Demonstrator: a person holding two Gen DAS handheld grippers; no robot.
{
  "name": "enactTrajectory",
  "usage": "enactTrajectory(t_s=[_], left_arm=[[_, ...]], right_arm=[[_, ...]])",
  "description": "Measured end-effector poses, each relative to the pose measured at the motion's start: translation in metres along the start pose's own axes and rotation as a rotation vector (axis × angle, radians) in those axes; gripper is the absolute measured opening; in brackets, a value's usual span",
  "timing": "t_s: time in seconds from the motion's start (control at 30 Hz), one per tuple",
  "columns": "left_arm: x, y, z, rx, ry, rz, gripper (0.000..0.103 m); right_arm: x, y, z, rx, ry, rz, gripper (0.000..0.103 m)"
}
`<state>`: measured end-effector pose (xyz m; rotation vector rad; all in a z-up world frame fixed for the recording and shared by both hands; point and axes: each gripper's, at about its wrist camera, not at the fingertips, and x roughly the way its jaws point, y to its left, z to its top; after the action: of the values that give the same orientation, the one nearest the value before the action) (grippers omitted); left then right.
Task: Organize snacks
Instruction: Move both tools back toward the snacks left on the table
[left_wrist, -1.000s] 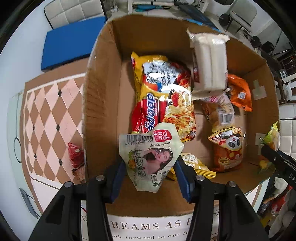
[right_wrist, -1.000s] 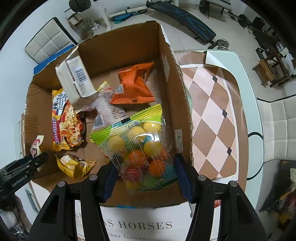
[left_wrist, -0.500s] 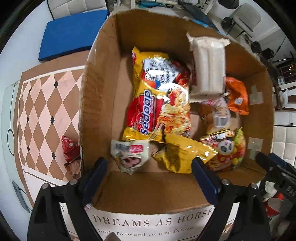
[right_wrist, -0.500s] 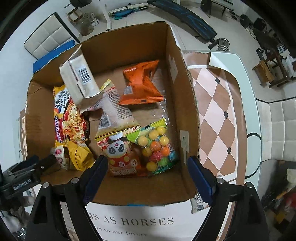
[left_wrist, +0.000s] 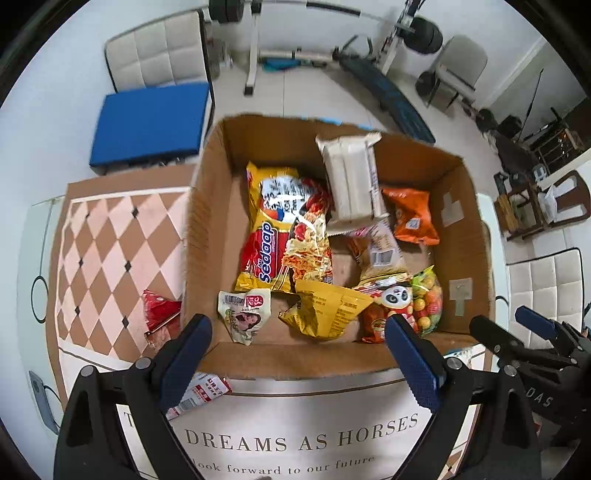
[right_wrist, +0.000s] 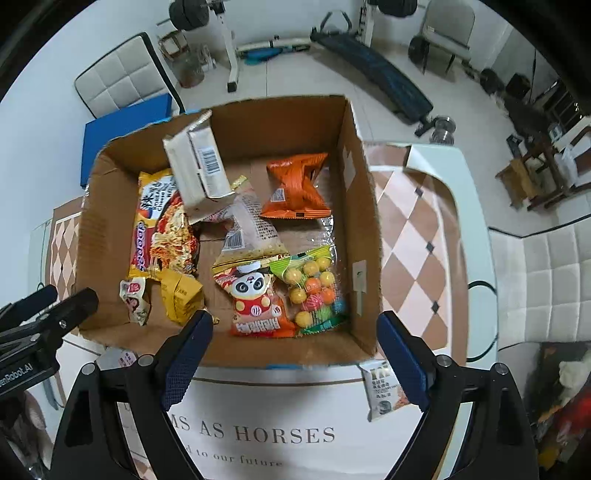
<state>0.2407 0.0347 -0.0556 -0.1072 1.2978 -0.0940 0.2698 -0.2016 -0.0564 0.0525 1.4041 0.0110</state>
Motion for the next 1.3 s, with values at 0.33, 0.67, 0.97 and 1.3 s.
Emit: enactTrajectory(t_s=[0.33, 0.67, 0.97, 1.3], left_arm=[[-0.049, -0.004, -0.036, 0.017, -0.125, 0.025, 0.096], [-0.092, -0.008, -0.062, 0.013, -0.205, 0.003, 0.096], [-0.078, -0.013, -0.079, -0.006, -0.157, -0.071, 0.103], [0.027, -0.033, -0.115, -0.001, 0.018, -0.035, 0.103]], right_arm=[[-0.052, 0.010, -0.041, -0.018, -0.104, 0.015, 0.095], [-0.095, 0.019, -0.071, -0.011, -0.164, 0.071, 0.095], [-0.079, -0.017, -0.093, 0.095, -0.115, 0.129, 0.096], [0.055, -0.117, -0.109, 0.195, 0.151, -0.023, 0.096]])
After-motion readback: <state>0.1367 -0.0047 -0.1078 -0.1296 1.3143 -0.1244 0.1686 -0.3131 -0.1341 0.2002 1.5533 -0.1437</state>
